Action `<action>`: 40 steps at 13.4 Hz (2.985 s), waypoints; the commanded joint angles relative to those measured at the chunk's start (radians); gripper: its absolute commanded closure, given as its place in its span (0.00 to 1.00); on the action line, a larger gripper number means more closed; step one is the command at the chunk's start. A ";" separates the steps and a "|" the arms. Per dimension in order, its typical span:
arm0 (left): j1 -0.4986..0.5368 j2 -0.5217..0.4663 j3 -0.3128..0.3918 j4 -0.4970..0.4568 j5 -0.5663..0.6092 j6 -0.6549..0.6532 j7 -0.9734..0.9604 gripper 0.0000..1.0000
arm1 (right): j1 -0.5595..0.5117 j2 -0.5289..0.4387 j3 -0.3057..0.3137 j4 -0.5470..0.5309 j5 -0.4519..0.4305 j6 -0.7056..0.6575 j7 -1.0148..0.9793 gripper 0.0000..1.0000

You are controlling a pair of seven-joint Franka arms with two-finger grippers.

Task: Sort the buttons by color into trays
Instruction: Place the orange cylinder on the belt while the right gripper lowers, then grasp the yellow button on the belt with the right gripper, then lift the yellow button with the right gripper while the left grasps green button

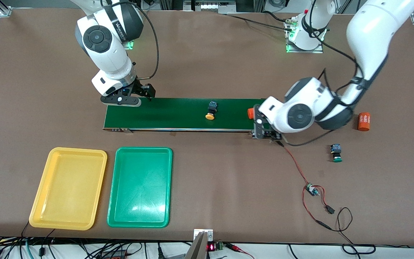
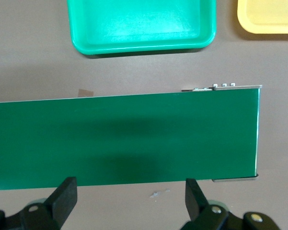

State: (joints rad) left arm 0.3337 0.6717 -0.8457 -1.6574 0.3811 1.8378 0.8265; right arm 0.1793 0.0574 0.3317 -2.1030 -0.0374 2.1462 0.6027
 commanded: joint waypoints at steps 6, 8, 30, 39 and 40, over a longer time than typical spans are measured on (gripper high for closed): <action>0.177 -0.001 0.097 0.074 0.013 0.006 -0.261 0.00 | 0.107 0.071 0.006 0.015 -0.019 0.101 0.201 0.00; 0.156 -0.003 0.148 0.097 0.015 0.002 -0.408 0.00 | 0.135 0.104 0.007 0.015 -0.018 0.152 0.204 0.00; 0.157 0.184 0.326 0.108 0.108 0.136 -0.776 0.56 | 0.183 0.283 0.010 0.139 -0.131 0.132 0.348 0.00; 0.160 0.148 0.131 0.192 0.067 -0.164 -0.838 0.78 | 0.203 0.400 0.010 0.210 -0.133 0.139 0.385 0.00; 0.160 0.147 0.096 0.188 0.021 -0.211 -0.871 0.78 | 0.203 0.406 0.010 0.212 -0.136 0.141 0.385 0.00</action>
State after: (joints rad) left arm 0.4867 0.8358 -0.6918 -1.4694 0.4634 1.7160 0.0002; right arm 0.3789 0.4372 0.3394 -1.9178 -0.1524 2.2983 0.9622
